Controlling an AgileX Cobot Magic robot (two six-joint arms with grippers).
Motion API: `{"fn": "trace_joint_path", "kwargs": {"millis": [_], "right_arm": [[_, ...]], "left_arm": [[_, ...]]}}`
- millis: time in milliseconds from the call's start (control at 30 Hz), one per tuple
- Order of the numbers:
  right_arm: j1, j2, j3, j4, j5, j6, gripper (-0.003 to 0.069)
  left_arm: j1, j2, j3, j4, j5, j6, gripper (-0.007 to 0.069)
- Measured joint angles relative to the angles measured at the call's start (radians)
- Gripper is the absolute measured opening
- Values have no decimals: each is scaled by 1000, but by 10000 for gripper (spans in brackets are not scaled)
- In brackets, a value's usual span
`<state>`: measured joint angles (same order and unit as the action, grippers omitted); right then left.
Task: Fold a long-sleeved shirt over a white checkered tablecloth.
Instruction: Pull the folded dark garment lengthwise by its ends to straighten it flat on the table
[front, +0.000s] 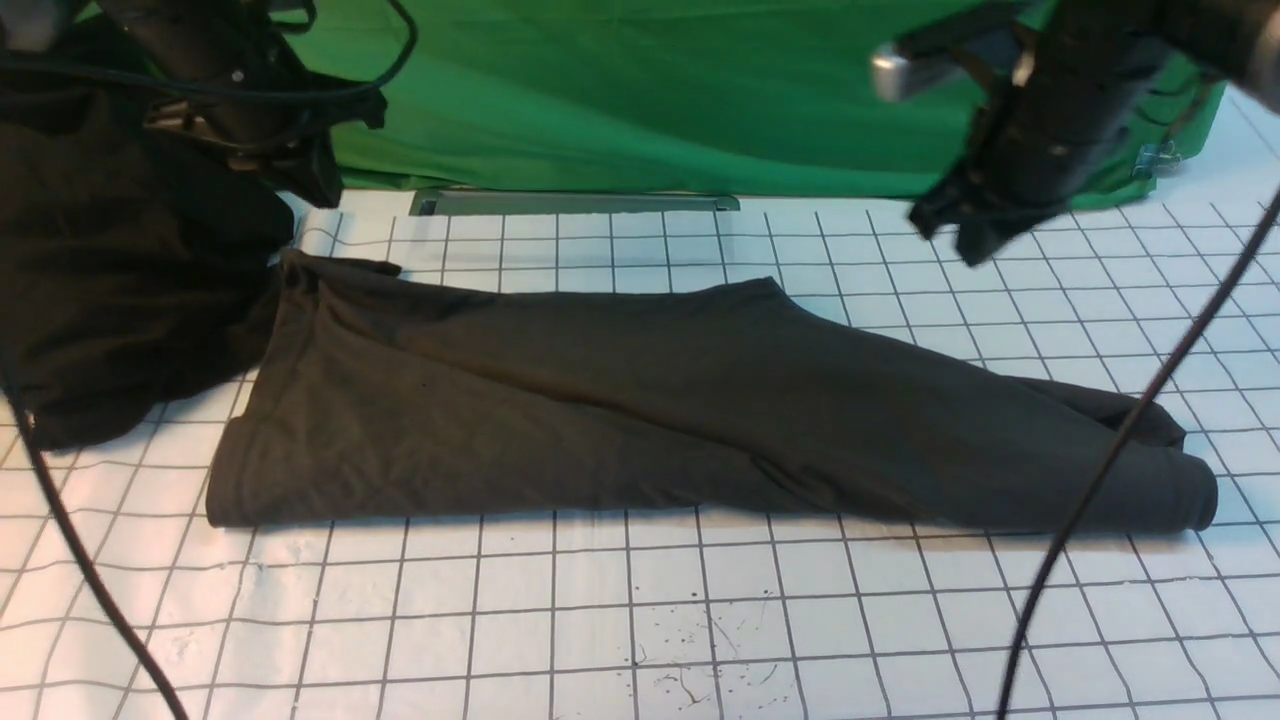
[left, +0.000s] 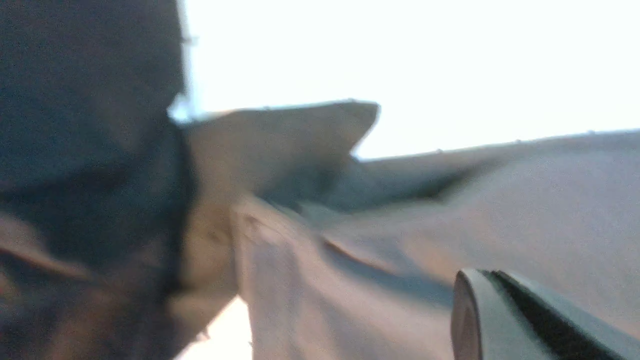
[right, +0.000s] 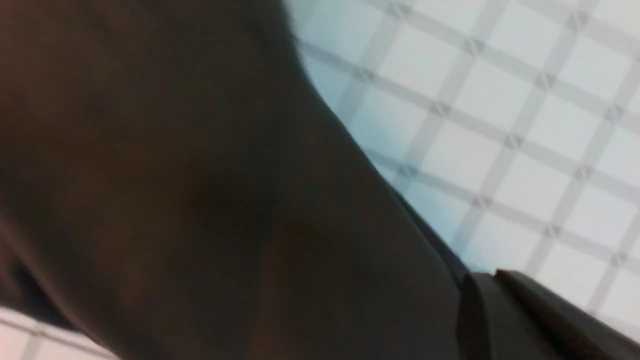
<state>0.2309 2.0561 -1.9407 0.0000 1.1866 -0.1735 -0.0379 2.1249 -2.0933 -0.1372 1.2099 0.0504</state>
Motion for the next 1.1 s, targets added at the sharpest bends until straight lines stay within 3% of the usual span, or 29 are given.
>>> {"fn": "trace_joint_path", "kwargs": {"millis": [200,300,333,367,433,567,733,800,833,867,900,1000,1100], "right_arm": [[-120,-21,149,58,22,-4,15],[-146,-6,214,65,10,-31,118],[-153,16,234,72,-10,-40,226],[-153,18,236,74,-12,-39,239],[-153,51,240,78,-67,-51,382],[-153,78,240,85,-125,-54,430],[-153,105,240,86,-145,-54,377],[-153,113,240,86,-146,-54,296],[-153,114,240,87,-146,-54,230],[-153,115,240,88,-138,-54,115],[-153,115,238,89,-131,-55,68],[-153,115,212,87,-101,-58,14],[-153,112,186,77,-86,-58,6]], "left_arm": [[-63,-118,277,2,0,5,-7],[-88,-129,400,8,-40,5,-7],[-97,-129,462,12,-79,5,-7],[-100,-129,477,12,-83,5,-7],[-103,-128,563,14,-156,5,-7],[-101,-128,650,64,-239,-5,-7],[-101,-133,701,110,-289,-37,-7],[-102,-134,705,117,-298,-50,-7],[-102,-134,706,117,-299,-50,-7],[-102,-135,707,118,-302,-50,-7],[-102,-135,707,119,-304,-50,-7],[-102,-135,708,121,-303,-50,-7],[-102,-135,708,121,-303,-50,-5]]}}
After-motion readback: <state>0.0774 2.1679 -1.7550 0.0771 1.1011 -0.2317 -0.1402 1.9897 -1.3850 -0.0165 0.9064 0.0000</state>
